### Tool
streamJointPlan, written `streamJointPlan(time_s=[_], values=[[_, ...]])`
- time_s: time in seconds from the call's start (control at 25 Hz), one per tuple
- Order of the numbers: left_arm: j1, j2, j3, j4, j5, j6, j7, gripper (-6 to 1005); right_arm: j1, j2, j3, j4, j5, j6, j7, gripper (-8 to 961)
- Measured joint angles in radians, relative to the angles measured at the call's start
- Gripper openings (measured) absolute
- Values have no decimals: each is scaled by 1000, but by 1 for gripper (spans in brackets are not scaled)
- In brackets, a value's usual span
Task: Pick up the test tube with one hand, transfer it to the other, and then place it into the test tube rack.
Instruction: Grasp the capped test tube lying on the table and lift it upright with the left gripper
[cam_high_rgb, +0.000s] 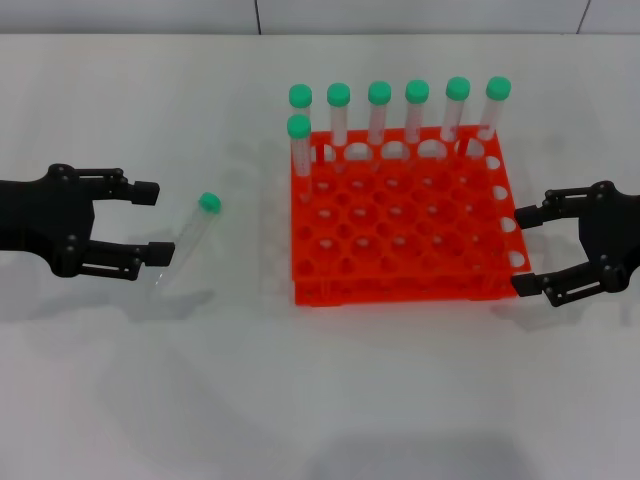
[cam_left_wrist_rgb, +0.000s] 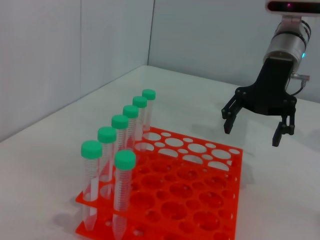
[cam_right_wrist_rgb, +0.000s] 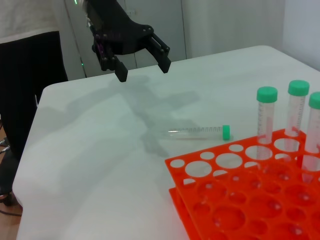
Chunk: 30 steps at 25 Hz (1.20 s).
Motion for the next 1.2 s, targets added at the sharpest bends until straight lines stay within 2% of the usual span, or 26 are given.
streamJointPlan(time_s=[0.92,1.08,1.2], values=[[-13,8,6,0,18,8,-15,796,1,2,0,0,0,-5,1,869],[-18,8,8,31,41,10,-94,793,0,1,3,0,0,-5,1,869],[-19,-9,9,106,106,13,-224,791,2,0,6,-1,0,-5,1,869]])
